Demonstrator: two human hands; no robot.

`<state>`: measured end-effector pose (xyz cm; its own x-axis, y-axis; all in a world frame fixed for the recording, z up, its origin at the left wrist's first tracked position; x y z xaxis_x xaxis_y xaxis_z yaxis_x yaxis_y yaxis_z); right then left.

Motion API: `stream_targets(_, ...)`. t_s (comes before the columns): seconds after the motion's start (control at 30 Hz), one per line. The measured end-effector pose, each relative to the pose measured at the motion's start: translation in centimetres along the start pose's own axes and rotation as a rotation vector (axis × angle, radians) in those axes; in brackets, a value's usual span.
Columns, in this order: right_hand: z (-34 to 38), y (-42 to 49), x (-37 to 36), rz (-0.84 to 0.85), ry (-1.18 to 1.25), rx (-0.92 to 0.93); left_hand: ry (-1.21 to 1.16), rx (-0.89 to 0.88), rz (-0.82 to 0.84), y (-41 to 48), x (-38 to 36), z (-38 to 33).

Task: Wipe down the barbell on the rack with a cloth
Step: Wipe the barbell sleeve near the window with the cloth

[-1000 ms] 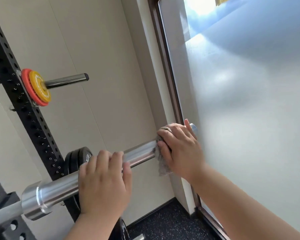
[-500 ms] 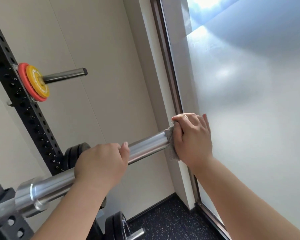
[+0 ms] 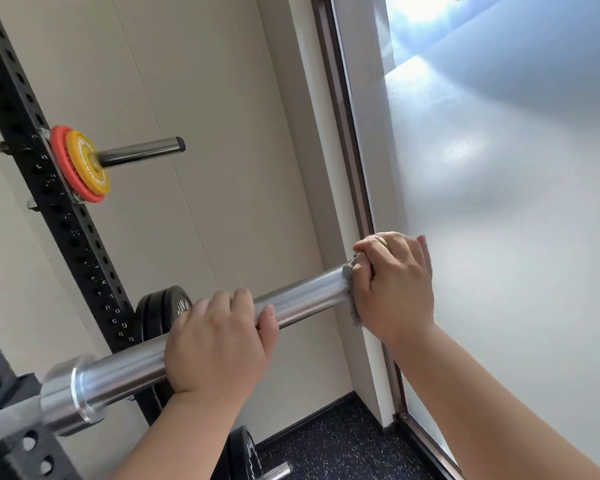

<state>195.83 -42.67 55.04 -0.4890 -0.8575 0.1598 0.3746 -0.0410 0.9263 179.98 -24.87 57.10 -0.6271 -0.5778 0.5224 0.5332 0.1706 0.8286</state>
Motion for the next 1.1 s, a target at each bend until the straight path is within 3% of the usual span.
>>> stream_targets(0.2, 3.1, -1.2, -0.3, 0.116, 0.052, 0.410, 0.007, -0.006, -0.151, -0.7, -0.2, 0.1)
stream_targets(0.37, -0.7, 1.1, 0.5, 0.054, -0.050, 0.038, 0.007, 0.002, -0.175, -1.1, -0.3, 0.1)
stream_targets(0.43, 1.4, 0.4, 0.0, 0.056, -0.028, 0.058, 0.020, 0.010, -0.161, -1.4, -0.3, 0.1)
stream_targets(0.53, 6.0, -1.7, -0.7, 0.094, 0.081, 0.276, 0.024, 0.005, -0.129, -2.5, -0.5, 0.0)
stream_targets(0.67, 6.1, -1.9, -0.4, 0.167, 0.084, 0.476, -0.006, -0.041, -0.031, -4.2, -0.8, 0.1)
stream_targets(0.87, 3.4, 0.4, -0.4, 0.087, -0.081, 0.078, -0.196, -0.100, 0.041, -2.4, 2.7, 2.8)
stream_targets(0.93, 6.0, -0.9, -0.8, 0.088, -0.018, 0.166, -0.234, -0.012, 0.114, 0.0, 3.6, 4.4)
stream_targets(1.03, 9.0, -2.7, -1.0, 0.184, 0.116, 0.438, -0.208, 0.167, 0.350, 2.1, 2.5, 5.9)
stream_targets(1.1, 8.0, -2.0, -0.9, 0.220, 0.074, 0.500, -0.117, 0.160, 0.453, 1.9, 1.4, 5.6)
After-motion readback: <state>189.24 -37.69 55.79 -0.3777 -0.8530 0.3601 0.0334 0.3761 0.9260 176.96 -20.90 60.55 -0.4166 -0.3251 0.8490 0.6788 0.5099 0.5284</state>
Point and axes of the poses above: each hand's wrist, its own y-axis towards the middle knuckle, its own x-axis out of the back of the hand, z = x × y, the point moved 4 cm from there along y, towards the middle knuckle, and after that the axes turned 7 degrees about x, right-handed, at the moved point
